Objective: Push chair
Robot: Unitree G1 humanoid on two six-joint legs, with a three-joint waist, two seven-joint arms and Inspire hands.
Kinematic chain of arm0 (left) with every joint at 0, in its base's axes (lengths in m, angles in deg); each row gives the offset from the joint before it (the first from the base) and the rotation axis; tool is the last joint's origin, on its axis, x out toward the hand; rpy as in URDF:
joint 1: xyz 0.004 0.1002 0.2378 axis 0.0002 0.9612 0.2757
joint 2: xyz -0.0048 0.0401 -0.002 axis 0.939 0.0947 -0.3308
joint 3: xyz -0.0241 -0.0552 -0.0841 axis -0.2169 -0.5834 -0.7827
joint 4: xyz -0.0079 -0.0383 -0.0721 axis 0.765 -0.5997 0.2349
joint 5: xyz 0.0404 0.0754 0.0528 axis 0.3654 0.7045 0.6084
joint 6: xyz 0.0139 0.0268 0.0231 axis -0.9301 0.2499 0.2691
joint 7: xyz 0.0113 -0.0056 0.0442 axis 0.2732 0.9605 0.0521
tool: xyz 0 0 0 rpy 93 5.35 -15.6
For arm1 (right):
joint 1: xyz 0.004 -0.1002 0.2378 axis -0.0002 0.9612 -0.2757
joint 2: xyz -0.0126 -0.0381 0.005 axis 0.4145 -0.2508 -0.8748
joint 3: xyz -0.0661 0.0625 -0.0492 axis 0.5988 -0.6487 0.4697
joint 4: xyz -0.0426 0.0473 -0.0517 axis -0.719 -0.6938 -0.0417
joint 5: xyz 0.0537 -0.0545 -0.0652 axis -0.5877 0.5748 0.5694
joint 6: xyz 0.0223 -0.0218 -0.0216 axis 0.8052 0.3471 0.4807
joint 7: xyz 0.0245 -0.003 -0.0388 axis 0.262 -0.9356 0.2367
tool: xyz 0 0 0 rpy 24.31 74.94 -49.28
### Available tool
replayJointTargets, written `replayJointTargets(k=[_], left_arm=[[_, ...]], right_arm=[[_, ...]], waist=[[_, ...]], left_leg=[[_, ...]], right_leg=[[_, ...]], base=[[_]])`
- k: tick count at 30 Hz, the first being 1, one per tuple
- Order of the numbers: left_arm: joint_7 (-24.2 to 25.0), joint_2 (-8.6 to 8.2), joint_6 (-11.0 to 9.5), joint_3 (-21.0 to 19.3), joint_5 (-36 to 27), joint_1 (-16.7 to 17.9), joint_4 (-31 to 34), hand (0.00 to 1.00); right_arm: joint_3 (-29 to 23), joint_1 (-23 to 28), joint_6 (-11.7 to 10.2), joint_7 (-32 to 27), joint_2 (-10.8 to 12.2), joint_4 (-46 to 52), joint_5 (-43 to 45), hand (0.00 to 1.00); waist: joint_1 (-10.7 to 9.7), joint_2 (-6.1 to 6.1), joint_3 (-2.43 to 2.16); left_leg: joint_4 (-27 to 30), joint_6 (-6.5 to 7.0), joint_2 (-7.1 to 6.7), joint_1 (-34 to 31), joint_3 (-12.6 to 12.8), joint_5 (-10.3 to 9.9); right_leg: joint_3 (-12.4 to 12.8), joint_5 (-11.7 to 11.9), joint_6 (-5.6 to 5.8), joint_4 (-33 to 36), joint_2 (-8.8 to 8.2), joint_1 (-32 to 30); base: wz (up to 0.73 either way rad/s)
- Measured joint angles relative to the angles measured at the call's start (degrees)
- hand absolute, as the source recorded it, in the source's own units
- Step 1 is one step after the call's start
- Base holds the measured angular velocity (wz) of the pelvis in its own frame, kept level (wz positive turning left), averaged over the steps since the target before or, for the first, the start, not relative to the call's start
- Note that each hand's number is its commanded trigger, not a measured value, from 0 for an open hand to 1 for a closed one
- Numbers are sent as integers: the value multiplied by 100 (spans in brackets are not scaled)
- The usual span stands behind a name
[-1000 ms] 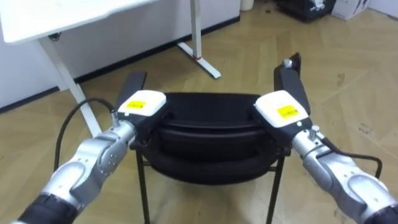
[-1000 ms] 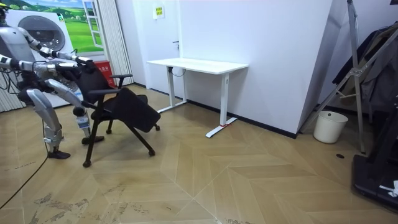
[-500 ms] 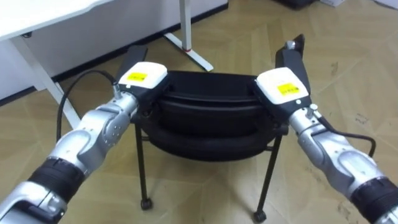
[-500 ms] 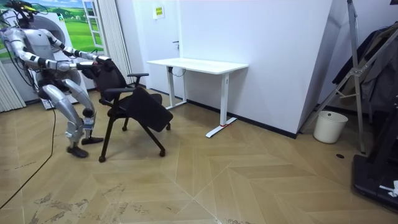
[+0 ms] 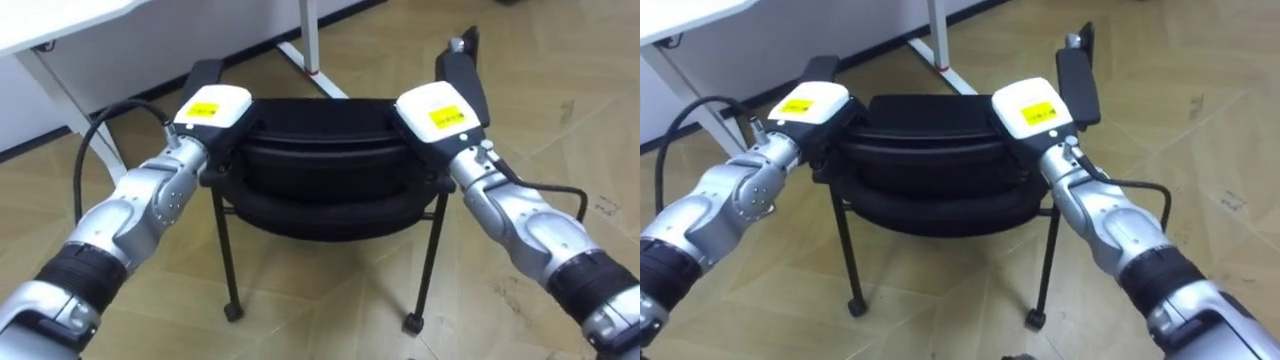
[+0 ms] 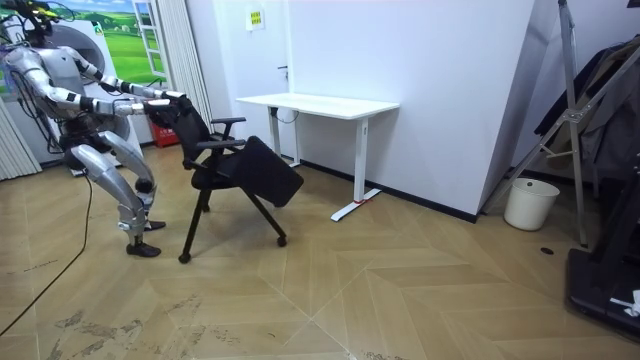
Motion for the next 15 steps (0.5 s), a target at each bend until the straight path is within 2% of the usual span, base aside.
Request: replayJointTargets(k=[1, 2, 3, 4, 5, 7, 9, 11, 13, 15], left_arm=[[-81, -67, 8, 5, -13, -33, -114, 100], [-143, -121, 40, 31, -13, -69, -195, 100], [-195, -172, 54, 89, -34, -124, -276, 100], [-219, -173, 57, 115, -61, -148, -303, 100], [-251, -192, 74, 145, -104, -170, -365, 100], [-267, -242, 148, 157, -131, -174, -374, 100], [-287, -249, 198, 160, -158, -188, -373, 100], [-334, -230, 208, 166, -161, -176, -329, 100], [-429, -233, 211, 165, -159, -185, -325, 100], [-474, -229, 236, 167, -155, -200, -285, 100]], right_arm=[[22, -80, 0, 30, 34, -104, -17, 100], [67, -116, -1, 34, 44, -172, -28, 100], [94, -139, -3, 38, 32, -203, -72, 100], [112, -161, -3, 39, 47, -217, -93, 100], [135, -227, -4, 39, 85, -283, -110, 100], [184, -272, 3, 45, 81, -306, -111, 100], [268, -343, 53, 45, 58, -317, -164, 100], [346, -384, 71, 43, 3, -293, -244, 100], [371, -426, 107, 32, -1, -295, -259, 100], [373, -439, 108, -62, -20, -293, -247, 100]], waist=[[10, 17, 10], [13, 22, 15], [11, -8, 14], [13, -38, 16], [20, -43, 20], [30, -49, 18], [34, -41, 28], [102, -37, 29], [70, -42, 29], [53, -43, 28]], left_leg=[[599, 18, 108, -145, 43, 113], [935, 37, 172, -319, 43, 362], [1253, 65, 204, -549, 39, 750], [1385, 76, 201, -647, 39, 963], [1578, 71, 222, -797, 16, 1303], [1674, 78, 230, -964, 54, 1533], [1583, 135, 245, -1112, 145, 1448], [884, 163, 190, -1116, 290, 1422], [243, 169, 65, -1034, 385, 1366], [-125, 157, 8, -936, 520, 1195]], right_leg=[[-76, -188, -37, 185, -18, 53], [-159, -325, -22, 280, -23, 135], [-205, -426, -15, 337, -46, 171], [-206, -479, -14, 378, -76, 171], [-222, -524, -42, 408, -90, 207], [-286, -609, -45, 454, -173, 242], [-413, -671, -54, 504, -254, 294], [-553, -723, -85, 478, -266, 353], [-721, -776, -89, 476, -329, 403], [-831, -824, -2, 468, -369, 426]], base=[[23], [33], [32], [25], [12], [15], [13], [3], [21], [26]])
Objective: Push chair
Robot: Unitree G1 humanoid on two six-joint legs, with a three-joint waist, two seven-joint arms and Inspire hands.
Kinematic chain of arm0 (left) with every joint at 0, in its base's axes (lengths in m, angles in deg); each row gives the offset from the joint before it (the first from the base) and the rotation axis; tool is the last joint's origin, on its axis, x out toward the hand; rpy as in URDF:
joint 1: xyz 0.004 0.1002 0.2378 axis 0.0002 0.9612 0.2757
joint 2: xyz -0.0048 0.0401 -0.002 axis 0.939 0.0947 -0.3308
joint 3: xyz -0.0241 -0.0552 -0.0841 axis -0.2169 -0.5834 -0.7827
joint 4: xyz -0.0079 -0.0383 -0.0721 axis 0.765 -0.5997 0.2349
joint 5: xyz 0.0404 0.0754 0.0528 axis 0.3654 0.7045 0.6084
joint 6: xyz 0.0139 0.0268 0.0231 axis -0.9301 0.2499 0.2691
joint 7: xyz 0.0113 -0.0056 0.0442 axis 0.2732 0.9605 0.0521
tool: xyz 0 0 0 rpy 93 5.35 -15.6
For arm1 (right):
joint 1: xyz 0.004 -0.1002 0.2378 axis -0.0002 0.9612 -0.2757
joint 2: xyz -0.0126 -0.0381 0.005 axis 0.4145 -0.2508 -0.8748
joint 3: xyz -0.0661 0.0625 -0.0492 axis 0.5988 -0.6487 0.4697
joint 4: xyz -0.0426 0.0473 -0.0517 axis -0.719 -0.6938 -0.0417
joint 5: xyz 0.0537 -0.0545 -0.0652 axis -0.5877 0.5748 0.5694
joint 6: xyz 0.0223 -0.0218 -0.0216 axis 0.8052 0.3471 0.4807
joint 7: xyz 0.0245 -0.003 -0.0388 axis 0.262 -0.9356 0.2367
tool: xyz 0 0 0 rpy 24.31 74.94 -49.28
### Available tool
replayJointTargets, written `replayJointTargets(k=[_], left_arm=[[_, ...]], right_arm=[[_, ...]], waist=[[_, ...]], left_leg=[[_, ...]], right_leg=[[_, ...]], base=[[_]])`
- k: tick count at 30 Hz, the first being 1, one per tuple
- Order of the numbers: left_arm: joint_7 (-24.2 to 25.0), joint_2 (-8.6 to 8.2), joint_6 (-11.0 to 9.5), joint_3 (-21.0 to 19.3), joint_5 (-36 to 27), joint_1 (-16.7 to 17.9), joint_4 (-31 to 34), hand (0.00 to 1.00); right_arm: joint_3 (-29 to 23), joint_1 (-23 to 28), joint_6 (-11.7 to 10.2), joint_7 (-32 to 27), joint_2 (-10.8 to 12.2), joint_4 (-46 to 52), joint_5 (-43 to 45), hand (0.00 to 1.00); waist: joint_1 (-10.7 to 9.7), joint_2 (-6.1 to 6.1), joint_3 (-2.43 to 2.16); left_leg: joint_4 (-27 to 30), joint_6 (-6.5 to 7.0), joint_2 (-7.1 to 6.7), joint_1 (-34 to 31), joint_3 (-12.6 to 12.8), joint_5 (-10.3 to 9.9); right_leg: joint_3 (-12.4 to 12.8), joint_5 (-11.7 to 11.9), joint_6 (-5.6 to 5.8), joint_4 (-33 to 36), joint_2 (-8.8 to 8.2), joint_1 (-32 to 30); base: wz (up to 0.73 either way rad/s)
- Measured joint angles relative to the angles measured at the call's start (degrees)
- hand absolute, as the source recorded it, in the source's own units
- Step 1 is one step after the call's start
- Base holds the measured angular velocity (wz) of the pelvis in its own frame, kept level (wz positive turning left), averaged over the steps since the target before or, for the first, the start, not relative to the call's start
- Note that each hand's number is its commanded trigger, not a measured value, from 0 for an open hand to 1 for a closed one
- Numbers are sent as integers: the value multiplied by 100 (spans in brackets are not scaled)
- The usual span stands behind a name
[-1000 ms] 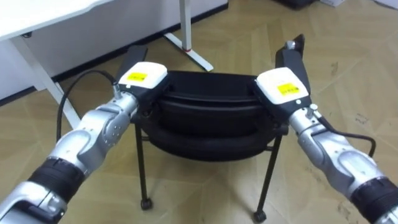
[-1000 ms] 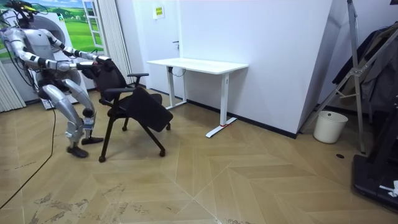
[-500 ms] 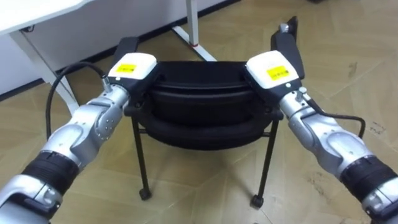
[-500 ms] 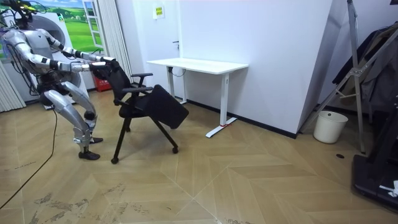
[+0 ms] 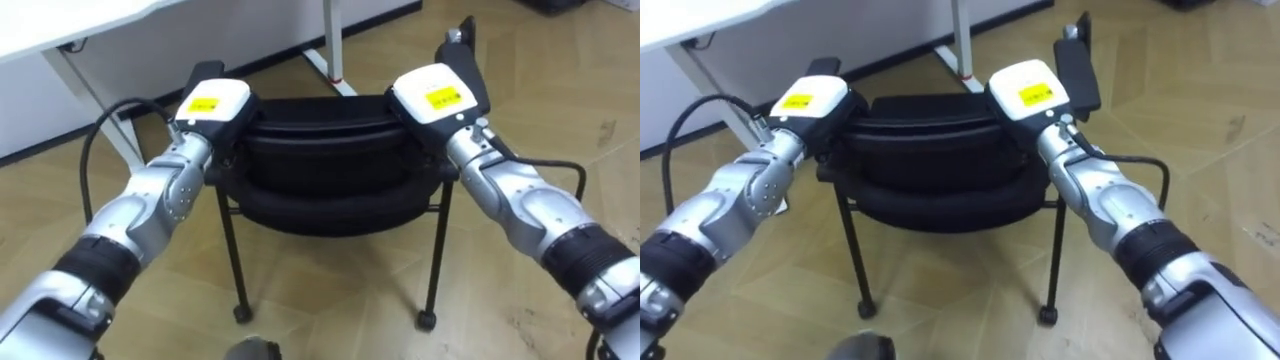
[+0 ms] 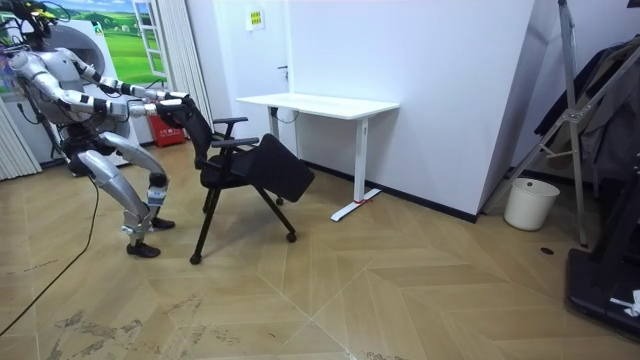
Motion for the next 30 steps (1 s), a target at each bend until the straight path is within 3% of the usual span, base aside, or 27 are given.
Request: replayJointTargets(k=[2, 7, 9, 10, 11, 12, 13, 14, 16, 18, 19, 20, 21, 23, 24, 25, 26, 28, 29, 30], left_arm=[[-77, 12, 23, 1, 0, 10, 2, 100], [-94, 83, 131, 6, -1, 83, 182, 100], [-95, 63, 154, 6, 7, 163, 174, 100], [-95, 59, 153, -9, 7, 183, 175, 100], [-95, 58, 154, -23, 8, 232, 169, 100], [-96, 55, 157, -27, 6, 239, 163, 100], [-96, 43, 175, -33, 3, 235, 145, 100], [-96, 43, 188, -33, 3, 233, 144, 100], [-88, 47, 191, -46, -1, 177, 177, 100], [-77, 21, 190, -51, 6, 107, 159, 100], [-73, 23, 191, -45, 42, 80, 132, 100], [-70, 24, 188, -64, 122, -2, 139, 100], [-70, 55, 190, -81, 133, -63, 141, 100], [-51, 157, 188, -113, 133, -83, 138, 100], [-34, 251, 186, -126, 133, -81, 136, 100], [-12, 298, 187, -114, 133, -86, 146, 100], [23, 366, 188, -104, 141, -87, 167, 100], [24, 331, 221, -49, 142, -126, 162, 100], [24, 279, 268, -21, 113, -139, 157, 100], [24, 248, 292, -12, 111, -153, 158, 100]], right_arm=[[44, -28, 52, -35, 22, 4, -9, 100], [72, -13, 142, -59, 65, 50, -6, 100], [125, 53, 179, -62, 101, 39, 1, 100], [160, 71, 190, -64, 126, 41, 18, 100], [199, 60, 229, -64, 143, 42, 24, 100], [211, 48, 247, -64, 150, 41, 25, 100], [226, 35, 284, -64, 168, 34, 27, 100], [225, 37, 301, -64, 185, 28, 26, 100], [217, 24, 302, -64, 193, 27, 22, 100], [212, -22, 322, -64, 199, 15, 19, 100], [203, -40, 345, -74, 204, 7, 13, 100], [167, -41, 362, -124, 210, 7, 2, 100], [135, -64, 395, -174, 241, -2, -3, 100], [128, -124, 436, -195, 342, -51, 11, 100], [112, -176, 435, -197, 491, -170, 18, 100], [106, -186, 435, -196, 565, -226, 18, 100], [67, -196, 425, -191, 672, -287, 18, 100], [50, -219, 398, -192, 669, -340, 24, 100], [65, -264, 326, -192, 605, -384, 32, 100], [64, -272, 309, -195, 571, -381, 33, 100]], waist=[[20, 1, 2], [29, -21, -3], [32, -15, -14], [33, 16, -29], [58, 53, -64], [68, 71, -63], [81, 86, -50], [116, 58, -28], [238, 61, -20], [322, 82, 19], [327, 77, 74], [335, 193, 131], [407, 186, 170], [508, 177, 164], [506, 93, 131], [495, 34, 95], [467, -69, 39], [467, -28, 58], [466, 36, 64], [463, 41, 65]], left_leg=[[-217, 27, -64, 177, 140, -274], [-524, 289, -72, 442, 473, -663], [-610, 313, -115, 612, 484, -713], [-630, 315, -160, 675, 449, -787], [-586, 311, -172, 676, 421, -872], [-559, 315, -170, 677, 378, -921], [-521, 333, -264, 699, 263, -974], [-482, 356, -270, 749, 261, -1035], [-405, 344, -254, 772, 272, -1146], [-347, 342, -251, 771, 212, -1219], [-349, 340, -257, 790, 129, -1225], [-350, 325, -243, 818, -11, -1234], [-371, 294, -241, 812, -189, -1248], [-376, 184, -264, 765, -441, -1257], [-362, 76, -256, 740, -613, -1261], [-355, 23, -260, 701, -686, -1260], [-331, -67, -236, 655, -737, -1259], [-367, -158, -129, 669, -837, -1208], [-449, -264, -62, 675, -826, -1117], [-503, -259, -46, 690, -783, -1074]], right_leg=[[-10, -71, 141, 0, 0, 19], [-170, -242, 498, -24, -54, 202], [-185, -249, 612, -91, -54, 389], [-165, -263, 772, -89, -62, 471], [-129, -237, 826, -37, -63, 486], [-94, -189, 858, 29, -73, 479], [72, -86, 802, 170, -71, 465], [164, -21, 686, 272, -87, 456], [188, 7, 658, 380, -111, 435], [170, 83, 527, 458, -102, 437], [213, 232, 527, 605, -107, 395], [438, 386, 615, 830, -25, 153], [905, 309, 711, 625, 217, -139], [1317, 377, 767, -67, 330, -562], [1480, 705, 799, -369, 321, -739], [1457, 853, 810, -412, 302, -716], [1297, 975, 511, -421, 303, -665], [962, 898, 302, -526, 311, -494], [832, 892, 267, -604, 319, -420], [817, 880, 261, -610, 308, -414]], base=[[10], [14], [14], [5], [3], [8], [14], [11], [-8], [1], [19], [11], [-4], [0], [33], [57], [49], [43], [34], [29]])
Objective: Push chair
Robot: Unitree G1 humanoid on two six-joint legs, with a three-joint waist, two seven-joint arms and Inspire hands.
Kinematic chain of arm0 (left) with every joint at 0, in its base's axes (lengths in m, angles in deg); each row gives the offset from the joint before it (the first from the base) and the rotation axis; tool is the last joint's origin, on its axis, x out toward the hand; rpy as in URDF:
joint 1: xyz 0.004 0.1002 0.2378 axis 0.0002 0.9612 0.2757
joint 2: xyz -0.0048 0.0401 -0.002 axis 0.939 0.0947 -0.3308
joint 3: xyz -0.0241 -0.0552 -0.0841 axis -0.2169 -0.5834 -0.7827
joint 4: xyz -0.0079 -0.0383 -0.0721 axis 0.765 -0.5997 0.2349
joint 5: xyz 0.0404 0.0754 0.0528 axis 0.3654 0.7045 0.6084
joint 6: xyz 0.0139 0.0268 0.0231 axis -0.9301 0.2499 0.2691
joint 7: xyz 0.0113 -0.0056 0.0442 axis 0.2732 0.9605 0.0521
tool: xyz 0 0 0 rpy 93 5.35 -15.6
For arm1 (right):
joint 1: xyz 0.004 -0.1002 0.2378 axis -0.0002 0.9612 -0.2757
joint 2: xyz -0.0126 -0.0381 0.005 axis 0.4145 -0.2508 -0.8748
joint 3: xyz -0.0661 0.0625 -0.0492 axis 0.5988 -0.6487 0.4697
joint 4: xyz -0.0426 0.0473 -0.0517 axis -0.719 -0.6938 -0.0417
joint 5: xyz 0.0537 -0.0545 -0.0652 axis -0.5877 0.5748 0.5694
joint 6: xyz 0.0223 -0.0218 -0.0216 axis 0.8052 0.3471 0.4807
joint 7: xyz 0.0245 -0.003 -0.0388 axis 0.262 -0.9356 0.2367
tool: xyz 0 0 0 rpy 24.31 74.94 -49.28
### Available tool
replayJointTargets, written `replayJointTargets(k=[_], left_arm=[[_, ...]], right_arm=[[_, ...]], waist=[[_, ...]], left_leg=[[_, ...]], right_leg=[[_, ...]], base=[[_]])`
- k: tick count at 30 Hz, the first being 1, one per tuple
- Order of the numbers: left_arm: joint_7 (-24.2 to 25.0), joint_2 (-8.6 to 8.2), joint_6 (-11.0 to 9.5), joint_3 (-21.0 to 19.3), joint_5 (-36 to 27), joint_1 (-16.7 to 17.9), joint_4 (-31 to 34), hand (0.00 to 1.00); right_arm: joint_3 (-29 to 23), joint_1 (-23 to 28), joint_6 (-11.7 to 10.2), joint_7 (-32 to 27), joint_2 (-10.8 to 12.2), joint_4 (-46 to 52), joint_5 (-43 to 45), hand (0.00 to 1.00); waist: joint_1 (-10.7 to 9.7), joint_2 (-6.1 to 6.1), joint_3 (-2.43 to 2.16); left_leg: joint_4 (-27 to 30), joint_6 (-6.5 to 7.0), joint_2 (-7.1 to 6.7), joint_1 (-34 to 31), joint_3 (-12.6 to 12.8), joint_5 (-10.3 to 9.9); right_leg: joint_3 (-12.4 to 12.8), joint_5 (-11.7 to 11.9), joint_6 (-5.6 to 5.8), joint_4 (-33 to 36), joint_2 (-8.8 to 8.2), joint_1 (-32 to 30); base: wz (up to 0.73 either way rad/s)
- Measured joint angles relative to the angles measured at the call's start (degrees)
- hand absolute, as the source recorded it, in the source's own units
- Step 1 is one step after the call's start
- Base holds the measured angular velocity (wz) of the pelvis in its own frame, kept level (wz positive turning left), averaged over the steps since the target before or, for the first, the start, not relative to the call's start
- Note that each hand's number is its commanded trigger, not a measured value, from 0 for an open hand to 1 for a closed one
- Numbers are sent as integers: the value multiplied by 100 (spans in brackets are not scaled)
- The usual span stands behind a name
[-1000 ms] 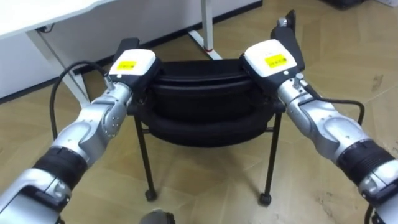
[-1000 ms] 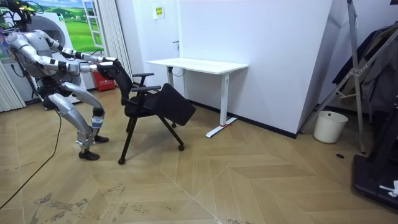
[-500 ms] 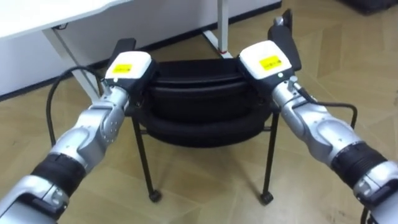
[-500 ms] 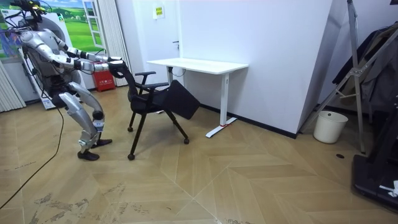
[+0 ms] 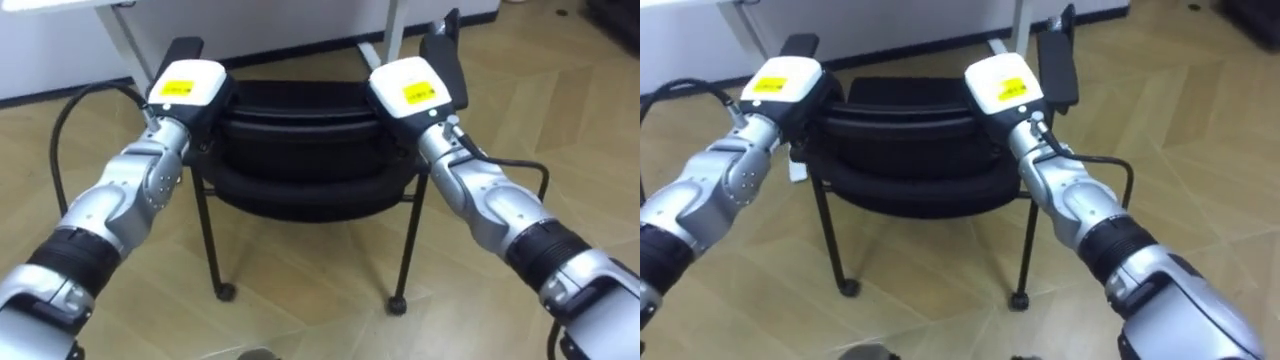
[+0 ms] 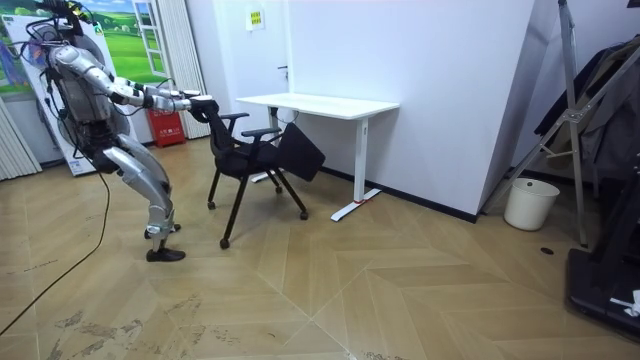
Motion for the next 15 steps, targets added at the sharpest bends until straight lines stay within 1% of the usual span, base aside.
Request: replayJointTargets(k=[1, 2, 3, 4, 5, 6, 7, 8, 9, 10, 11, 12, 13, 14, 15], left_arm=[[-1, -61, 40, -1, 1, -12, 3, 100], [-5, -87, 76, 0, 10, -28, -5, 100], [-7, -86, 82, 0, 14, -10, -5, 100], [-39, -72, 88, 0, 21, -37, -4, 100], [-71, -65, 103, 7, 30, -59, 0, 100], [-73, -64, 107, 8, 36, -61, -1, 100], [-78, -67, 127, 32, 39, -28, -12, 100], [-101, -81, 134, 80, 34, 41, -52, 100], [-110, -92, 135, 146, 5, 102, -66, 100], [-113, -102, 138, 174, -12, 121, -64, 100], [-135, -131, 147, 229, -61, 272, -71, 100], [-156, -150, 143, 236, -70, 327, -72, 100], [-179, -183, 143, 253, -69, 375, -61, 100], [-183, -205, 143, 278, -69, 414, -54, 100], [-183, -213, 138, 285, -68, 444, -51, 100]], right_arm=[[15, -25, -31, -3, -70, 6, -3, 100], [12, -36, -43, -4, -85, 1, 4, 100], [3, -40, -45, -4, -88, 3, 17, 100], [-35, -68, -56, -4, -86, 5, 16, 100], [-42, -99, -57, -4, -78, -13, 10, 100], [-48, -102, -56, -4, -75, -26, 13, 100], [-44, -85, -66, 1, -65, -75, 10, 100], [-43, 15, -83, 6, -45, -93, 18, 100], [-44, 108, -144, 7, -56, -96, 18, 100], [-39, 153, -170, 18, -57, -100, 19, 100], [-39, 244, -208, 70, -62, -101, 18, 100], [-39, 293, -214, 73, -61, -100, 18, 100], [-39, 387, -239, 79, -67, -78, 17, 100], [-40, 444, -272, 108, -64, -79, 17, 100], [-40, 467, -290, 114, -101, -84, 14, 100]], waist=[[14, -1, 6], [19, 26, 19], [5, -17, 25], [-53, -50, 12], [-58, -66, 29], [-83, -61, 36], [-105, -49, 42], [-114, -68, 36], [-145, -79, 33], [-141, -136, 48], [-117, -116, 34], [-124, -107, 27], [-133, -102, 27], [-132, -119, 38], [-128, -124, 38]], left_leg=[[-102, 2, 0, 55, 71, 62], [-262, -19, -12, 85, 70, 145], [-351, -34, -29, 89, 67, 211], [-447, -57, -34, 116, 74, 324], [-324, -78, -1, 58, 79, 392], [-111, -39, 29, -41, 71, 461], [436, 56, 96, -279, 76, 749], [992, 120, 110, -534, 42, 1208], [1609, 172, 92, -863, -26, 1885], [1999, 180, 87, -1055, -42, 2325], [2815, 289, 37, -1340, 15, 2984], [3196, 312, -13, -1440, 11, 3026], [3873, 336, -117, -1614, 87, 2973], [4174, 452, -137, -1701, 289, 2878], [4165, 522, -135, -1726, 373, 2798]], right_leg=[[9, -25, 16, -13, -7, 22], [-17, -40, 34, -82, 14, 72], [-36, -40, 34, -124, 9, 77], [-85, -58, 10, -188, 10, 80], [-178, -115, -34, -178, 6, 97], [-233, -156, -47, -162, 4, 123], [-312, -241, -62, -129, 0, 235], [-341, -342, -65, -89, -20, 380], [-345, -435, -59, -45, -37, 514], [-350, -481, -44, -4, -61, 575], [-395, -576, -87, 129, -177, 744], [-410, -611, -118, 174, -215, 844], [-432, -684, -113, 235, -278, 997], [-435, -727, -49, 222, -326, 1117], [-413, -764, 21, 207, -337, 1135]], base=[[25], [25], [35], [34], [33], [26], [22], [27], [19], [9], [0], [4], [10], [8], [0]])
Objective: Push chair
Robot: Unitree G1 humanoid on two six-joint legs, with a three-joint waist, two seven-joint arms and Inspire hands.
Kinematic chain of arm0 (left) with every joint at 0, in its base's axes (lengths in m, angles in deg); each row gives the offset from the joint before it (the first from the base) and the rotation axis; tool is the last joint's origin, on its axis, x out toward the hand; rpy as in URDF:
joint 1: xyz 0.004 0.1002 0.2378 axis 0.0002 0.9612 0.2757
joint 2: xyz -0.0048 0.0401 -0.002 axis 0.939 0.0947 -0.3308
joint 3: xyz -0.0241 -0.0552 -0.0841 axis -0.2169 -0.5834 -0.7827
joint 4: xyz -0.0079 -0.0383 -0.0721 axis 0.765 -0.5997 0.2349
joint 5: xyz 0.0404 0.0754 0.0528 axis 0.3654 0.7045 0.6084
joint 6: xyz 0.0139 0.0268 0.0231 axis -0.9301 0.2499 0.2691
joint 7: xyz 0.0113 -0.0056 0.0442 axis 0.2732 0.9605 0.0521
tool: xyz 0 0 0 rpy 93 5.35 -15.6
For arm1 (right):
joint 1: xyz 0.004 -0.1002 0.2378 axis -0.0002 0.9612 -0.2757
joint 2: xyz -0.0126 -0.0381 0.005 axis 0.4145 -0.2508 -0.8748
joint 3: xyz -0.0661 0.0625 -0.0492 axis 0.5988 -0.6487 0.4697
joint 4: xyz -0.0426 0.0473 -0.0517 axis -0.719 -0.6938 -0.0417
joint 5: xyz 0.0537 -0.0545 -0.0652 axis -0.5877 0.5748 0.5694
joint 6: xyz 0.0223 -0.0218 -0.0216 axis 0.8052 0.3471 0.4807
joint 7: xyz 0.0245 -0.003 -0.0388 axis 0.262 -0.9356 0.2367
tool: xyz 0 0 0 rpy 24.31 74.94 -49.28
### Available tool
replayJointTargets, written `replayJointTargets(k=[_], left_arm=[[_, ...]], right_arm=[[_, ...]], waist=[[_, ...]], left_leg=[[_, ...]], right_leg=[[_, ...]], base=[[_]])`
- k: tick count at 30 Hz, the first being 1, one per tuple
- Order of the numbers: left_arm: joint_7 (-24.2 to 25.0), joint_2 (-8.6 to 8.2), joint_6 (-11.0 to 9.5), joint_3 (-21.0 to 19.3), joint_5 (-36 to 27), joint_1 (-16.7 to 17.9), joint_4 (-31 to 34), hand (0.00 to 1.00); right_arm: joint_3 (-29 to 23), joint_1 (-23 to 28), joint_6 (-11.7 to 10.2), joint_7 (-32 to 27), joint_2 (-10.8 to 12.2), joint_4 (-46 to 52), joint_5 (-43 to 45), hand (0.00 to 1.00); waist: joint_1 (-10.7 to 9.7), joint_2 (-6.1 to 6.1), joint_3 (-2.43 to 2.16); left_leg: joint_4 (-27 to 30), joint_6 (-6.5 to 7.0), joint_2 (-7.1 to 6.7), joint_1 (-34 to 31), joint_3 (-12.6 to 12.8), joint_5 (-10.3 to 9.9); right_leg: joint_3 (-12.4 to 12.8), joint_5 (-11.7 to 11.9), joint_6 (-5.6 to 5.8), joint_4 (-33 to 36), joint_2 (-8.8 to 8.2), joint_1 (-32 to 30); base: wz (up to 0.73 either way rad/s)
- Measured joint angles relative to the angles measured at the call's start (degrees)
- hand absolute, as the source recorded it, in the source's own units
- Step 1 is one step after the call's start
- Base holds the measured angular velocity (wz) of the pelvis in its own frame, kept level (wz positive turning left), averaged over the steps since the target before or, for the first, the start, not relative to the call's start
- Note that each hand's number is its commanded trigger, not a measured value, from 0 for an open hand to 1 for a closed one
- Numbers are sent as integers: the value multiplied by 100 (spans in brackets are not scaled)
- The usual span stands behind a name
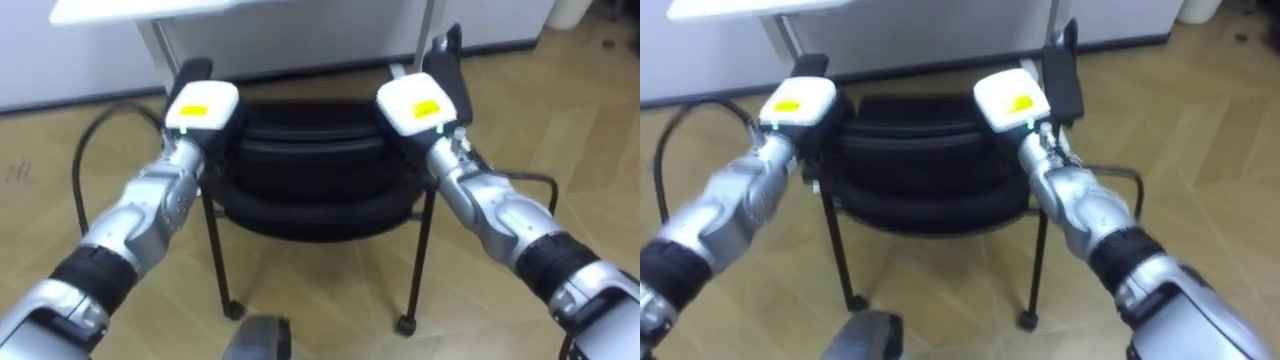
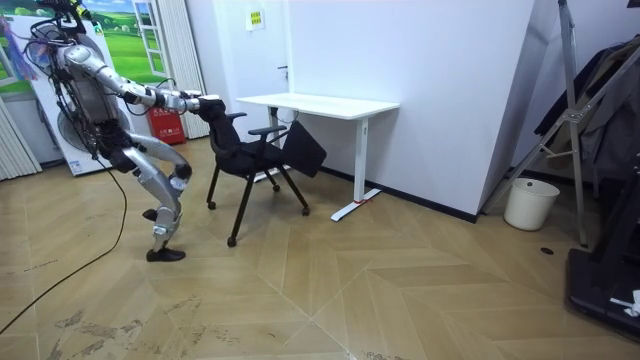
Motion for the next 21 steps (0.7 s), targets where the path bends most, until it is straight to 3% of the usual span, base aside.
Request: replayJointTargets(k=[1, 3, 4, 5, 6, 7, 8, 10, 11, 14, 18, 21], left_arm=[[-4, -20, -14, 6, 6, 12, 7, 100], [-14, -45, -13, -8, 45, 42, 3, 100], [-25, -40, -20, -11, 60, 33, 6, 100], [-50, -22, -24, -12, 71, 18, 29, 100], [-51, 8, -29, -13, 71, 7, 61, 100], [-76, 12, -31, -14, 90, -29, 62, 100], [-101, 6, -17, -6, 104, -101, 60, 100], [-183, -9, 10, -10, 105, -141, 62, 100], [-183, 6, 14, -11, 95, -179, 62, 100], [-183, 20, 66, -11, 83, -280, 68, 100], [-180, 97, 37, -54, 76, -216, 189, 100], [-179, 179, 3, -60, 9, -127, 311, 100]], right_arm=[[3, 4, -50, 0, 4, -9, 0, 100], [-6, -10, -54, -8, -12, -19, -2, 100], [-6, -11, -53, -25, -13, -20, -8, 100], [-11, -9, -45, -82, -10, -17, -25, 100], [-28, -10, -42, -112, -7, -6, -26, 100], [-87, -3, -18, -152, 17, -4, -11, 100], [-118, -28, -11, -200, -5, 14, -4, 100], [-73, -101, -6, -259, -50, 20, -2, 100], [-61, -123, 12, -261, -66, 63, -4, 100], [-62, -166, 53, -262, -53, 83, -3, 100], [-60, -213, 58, -261, -44, 95, -4, 100], [-10, -193, 36, -260, -65, 108, -37, 100]], waist=[[11, 22, 19], [26, 62, 26], [35, 67, 22], [36, 104, 13], [38, 111, 5], [7, 124, -31], [-23, 121, -68], [17, 155, -60], [9, 175, -76], [-58, 130, -86], [-52, 126, -78], [33, 103, -88]], left_leg=[[-264, 36, 21, 23, 86, -272], [-2012, -57, 13, 429, 231, -721], [-2583, -74, 14, 603, 257, -777], [-3640, -112, 4, 960, 260, -871], [-4025, -116, -14, 1112, 271, -1062], [-4467, -142, -111, 1328, 259, -1441], [-4783, -64, -214, 1471, 244, -1561], [-4975, -16, -287, 1524, 256, -1610], [-5033, 82, -369, 1526, 252, -1689], [-5037, 190, -493, 1517, 235, -1757], [-4846, 324, -494, 1501, 249, -1901], [-4612, 368, -491, 1551, 312, -2185]], right_leg=[[12, -43, 86, -14, -1, 85], [21, -83, 188, -9, 23, 126], [21, -90, 203, -8, 34, 123], [22, -108, 239, -13, 60, 122], [20, -118, 265, -16, 69, 119], [37, -95, 344, -77, 78, 65], [96, -28, 457, -180, 99, 12], [225, 73, 549, -319, 145, -34], [233, 105, 586, -355, 162, -58], [415, 95, 642, -347, 159, -119], [471, 78, 672, -265, 137, -91], [563, -19, 669, -114, 16, -59]], base=[[-4], [-7], [-9], [-7], [0], [15], [7], [-12], [-3], [4], [-3], [-22]])
